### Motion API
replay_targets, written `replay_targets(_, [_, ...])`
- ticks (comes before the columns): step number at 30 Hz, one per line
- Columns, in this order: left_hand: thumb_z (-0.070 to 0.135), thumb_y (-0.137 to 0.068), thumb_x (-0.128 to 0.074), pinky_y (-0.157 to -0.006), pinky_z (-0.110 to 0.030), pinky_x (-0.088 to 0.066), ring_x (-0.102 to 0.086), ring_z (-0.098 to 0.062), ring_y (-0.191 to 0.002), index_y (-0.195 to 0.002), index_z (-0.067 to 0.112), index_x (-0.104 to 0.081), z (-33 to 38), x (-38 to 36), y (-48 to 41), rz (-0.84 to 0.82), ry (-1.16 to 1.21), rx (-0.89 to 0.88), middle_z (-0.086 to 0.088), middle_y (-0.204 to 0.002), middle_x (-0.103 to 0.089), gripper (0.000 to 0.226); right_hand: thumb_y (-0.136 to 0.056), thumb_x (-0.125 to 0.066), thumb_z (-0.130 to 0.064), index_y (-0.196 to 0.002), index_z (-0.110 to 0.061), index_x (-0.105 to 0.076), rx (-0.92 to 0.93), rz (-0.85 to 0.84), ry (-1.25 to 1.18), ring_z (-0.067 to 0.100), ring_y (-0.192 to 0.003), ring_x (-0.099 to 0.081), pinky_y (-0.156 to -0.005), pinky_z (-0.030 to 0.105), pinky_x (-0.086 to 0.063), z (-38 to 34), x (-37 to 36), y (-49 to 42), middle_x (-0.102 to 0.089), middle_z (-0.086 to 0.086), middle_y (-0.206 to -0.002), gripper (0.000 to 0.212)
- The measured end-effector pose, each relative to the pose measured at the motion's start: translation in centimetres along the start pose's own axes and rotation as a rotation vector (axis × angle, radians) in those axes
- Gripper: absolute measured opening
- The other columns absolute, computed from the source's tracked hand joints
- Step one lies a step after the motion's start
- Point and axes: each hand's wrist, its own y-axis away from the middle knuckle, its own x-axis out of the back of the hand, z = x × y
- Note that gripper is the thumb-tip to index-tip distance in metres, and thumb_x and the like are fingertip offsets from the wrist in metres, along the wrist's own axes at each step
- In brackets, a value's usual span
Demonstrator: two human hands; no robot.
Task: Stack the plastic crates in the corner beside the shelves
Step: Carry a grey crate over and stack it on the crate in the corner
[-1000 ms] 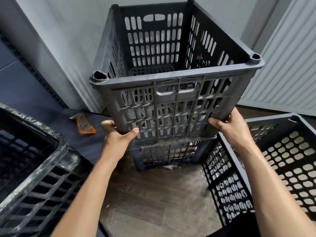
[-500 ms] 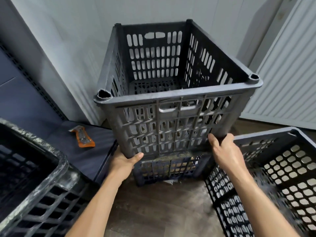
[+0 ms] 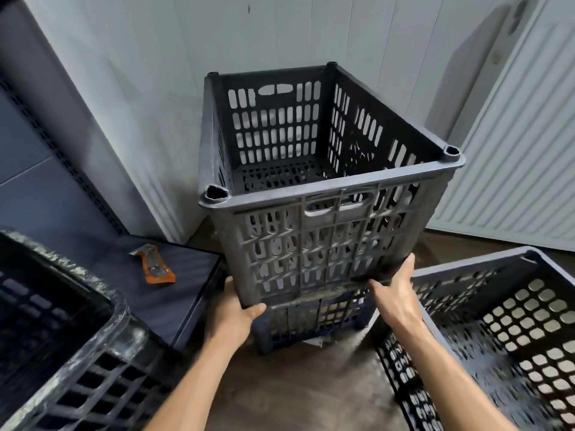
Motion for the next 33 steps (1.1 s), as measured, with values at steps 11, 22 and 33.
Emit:
replay_targets(11, [0.03,-0.084,-0.076,-0.089,-0.039,-0.053,-0.062,-0.025,-0.107,-0.128,0.025,-0.038,3.2,-2.0,0.4,-0.036,0.006,-0.031,0.0,-0.119,-0.063,0.058,-0.097,-0.062,-0.029,-0.156,-0.025,0.028,0.003,-0.055,-0.082,0.036,-0.149,-0.03,-0.116,0.042,-0.029,-0.7,-1.0,-4.7,-0.022,0.016,-0.166,0.108])
replay_targets(22, [0.026,-0.095,-0.064,-0.092,-0.046,-0.052,-0.06,-0.034,-0.111,-0.143,0.015,-0.029,7.1,-6.6,1.7,0.067,-0.032,0.033,-0.011,-0.127,-0.059,0.06,-0.096,-0.062,-0.026,-0.16,-0.022,0.017,0.04,-0.179,0.097,0.039,-0.153,-0.011,-0.116,0.043,-0.028,-1.8,-0.6,-9.8,0.01,0.017,-0.168,0.101])
replay_targets(33, [0.034,-0.09,-0.07,-0.097,-0.034,-0.047,-0.056,-0.03,-0.124,-0.153,0.019,-0.025,8.5,-6.1,2.0,0.029,-0.096,0.147,-0.009,-0.139,-0.055,0.079,-0.104,-0.054,-0.02,-0.158,0.0,0.014,-0.042,-0.226,-0.002,0.044,-0.151,-0.018,-0.116,0.038,-0.026,-3.4,-4.7,-5.6,0.019,0.031,-0.162,0.089])
